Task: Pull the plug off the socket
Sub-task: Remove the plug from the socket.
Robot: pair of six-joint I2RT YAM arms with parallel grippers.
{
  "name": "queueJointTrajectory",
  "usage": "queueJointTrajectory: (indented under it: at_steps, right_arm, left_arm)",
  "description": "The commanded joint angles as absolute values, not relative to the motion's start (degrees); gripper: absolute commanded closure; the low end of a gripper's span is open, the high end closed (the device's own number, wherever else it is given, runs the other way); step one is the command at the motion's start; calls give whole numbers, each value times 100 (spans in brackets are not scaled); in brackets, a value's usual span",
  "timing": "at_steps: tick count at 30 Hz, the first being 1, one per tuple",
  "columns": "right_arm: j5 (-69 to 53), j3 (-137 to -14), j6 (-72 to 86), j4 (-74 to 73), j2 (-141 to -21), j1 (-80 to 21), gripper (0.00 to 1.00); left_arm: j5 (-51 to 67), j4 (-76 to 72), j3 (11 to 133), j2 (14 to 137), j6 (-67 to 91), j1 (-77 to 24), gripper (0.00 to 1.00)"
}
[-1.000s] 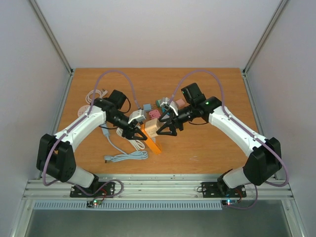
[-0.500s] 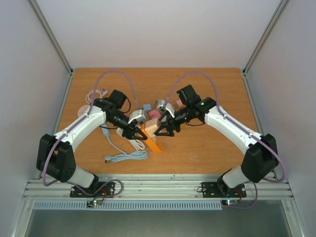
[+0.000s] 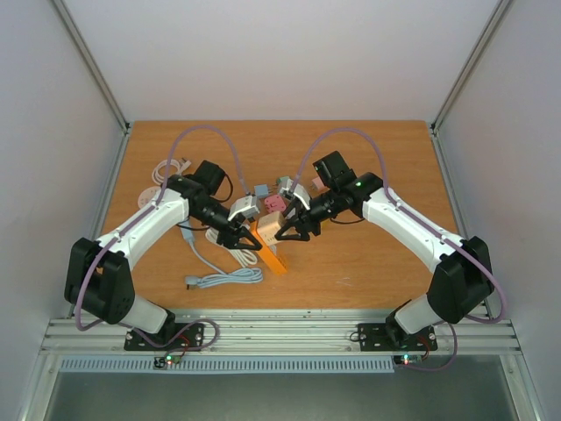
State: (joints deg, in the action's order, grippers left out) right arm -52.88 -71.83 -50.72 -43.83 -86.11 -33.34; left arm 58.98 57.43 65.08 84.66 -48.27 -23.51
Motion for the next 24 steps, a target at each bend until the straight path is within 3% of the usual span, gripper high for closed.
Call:
queueJointTrajectory:
  at_steps: [1,3,9,20,24]
  right_arm:
    - [-5569,-7310,-5239,-4588,-8559,-3341,94]
    - [-5499,-7241,-5364,-4550,-8497,-3331,99]
    - [-5293,-6936,-5483,-4235,-8204,-3331,99]
    - [-5362,-7103,-5344,-4377,-8324,-3208,99]
    - [-5428,-7145,-5298,-4421,-8394,-3129,99]
  left_arm:
    - [6230,5603,6472,8250,-5054,-2382,100]
    - [6365,5810,6553,8324,-5112,-2382,100]
    - [6644,6764,6993,8775,-5786,-2382,100]
    - [5670,4867,6315,8120,-4404,-2390,100]
    - [5620,4867,6288,8074,-4400,-2412,100]
